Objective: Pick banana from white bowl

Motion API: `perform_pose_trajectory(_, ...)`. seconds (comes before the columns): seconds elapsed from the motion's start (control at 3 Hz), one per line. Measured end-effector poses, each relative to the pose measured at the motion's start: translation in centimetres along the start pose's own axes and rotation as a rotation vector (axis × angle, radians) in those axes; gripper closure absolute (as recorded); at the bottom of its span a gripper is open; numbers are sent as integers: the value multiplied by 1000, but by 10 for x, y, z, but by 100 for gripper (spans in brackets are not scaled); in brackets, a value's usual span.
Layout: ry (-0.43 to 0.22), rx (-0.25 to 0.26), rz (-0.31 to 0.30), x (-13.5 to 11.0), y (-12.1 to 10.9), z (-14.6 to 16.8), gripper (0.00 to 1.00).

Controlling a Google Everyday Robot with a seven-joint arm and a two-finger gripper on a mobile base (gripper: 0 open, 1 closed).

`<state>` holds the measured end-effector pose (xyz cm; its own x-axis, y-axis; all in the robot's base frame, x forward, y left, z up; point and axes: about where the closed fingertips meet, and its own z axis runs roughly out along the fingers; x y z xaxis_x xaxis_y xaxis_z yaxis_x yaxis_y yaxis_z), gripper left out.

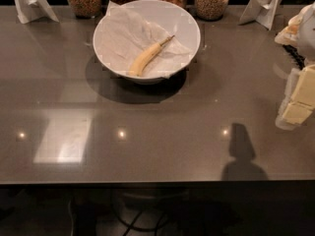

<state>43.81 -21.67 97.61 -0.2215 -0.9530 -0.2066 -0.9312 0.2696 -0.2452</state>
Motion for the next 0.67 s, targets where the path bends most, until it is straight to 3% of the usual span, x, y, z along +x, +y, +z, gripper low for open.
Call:
perform_pose_trajectory(0.33, 0, 0, 0, 0, 0, 0, 0)
perform_pose_trajectory(0.67, -85, 58, -53, -25, -18, 2, 0)
